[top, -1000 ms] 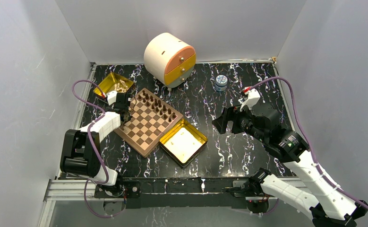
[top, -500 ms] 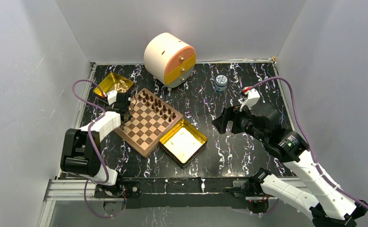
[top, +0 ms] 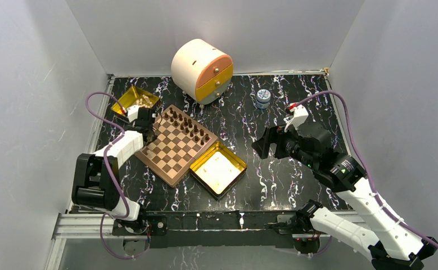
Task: Set up the chess pieces on the board
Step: Place the chess piece on the chessboard, then move the storage box to the center of the board.
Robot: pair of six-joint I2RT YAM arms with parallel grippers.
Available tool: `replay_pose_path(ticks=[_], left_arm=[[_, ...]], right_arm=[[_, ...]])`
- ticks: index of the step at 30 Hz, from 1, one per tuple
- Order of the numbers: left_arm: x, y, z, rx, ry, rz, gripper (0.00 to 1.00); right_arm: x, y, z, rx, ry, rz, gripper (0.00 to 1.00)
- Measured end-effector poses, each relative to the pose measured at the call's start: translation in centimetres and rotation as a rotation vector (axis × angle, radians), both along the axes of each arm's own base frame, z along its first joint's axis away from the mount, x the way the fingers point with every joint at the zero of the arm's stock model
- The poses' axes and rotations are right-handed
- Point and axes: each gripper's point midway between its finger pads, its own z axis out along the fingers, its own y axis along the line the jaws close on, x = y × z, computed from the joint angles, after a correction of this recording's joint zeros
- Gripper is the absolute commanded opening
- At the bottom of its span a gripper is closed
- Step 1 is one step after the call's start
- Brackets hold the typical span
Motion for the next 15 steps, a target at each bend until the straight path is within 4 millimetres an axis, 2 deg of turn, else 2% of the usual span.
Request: replay_pose_path(ticks=[5, 11, 15], left_arm=[[0.8, -0.1, 2.5, 0.003, -0.039, -0.012, 0.30], [2.5, -0.4, 8.0, -0.005, -0.145, -0.039, 0.30], [4.6, -0.5, 11.5, -0.004, -0.192, -0.069, 0.27]], right_arm=[[0.1, 0.2, 0.2, 0.007, -0.007, 0.003, 0.99], [0.0, 0.3, 0.3, 0.014, -0.004, 0.013, 0.98], [-0.2, 0.5, 0.3, 0.027, 0.007, 0.019, 0.98]])
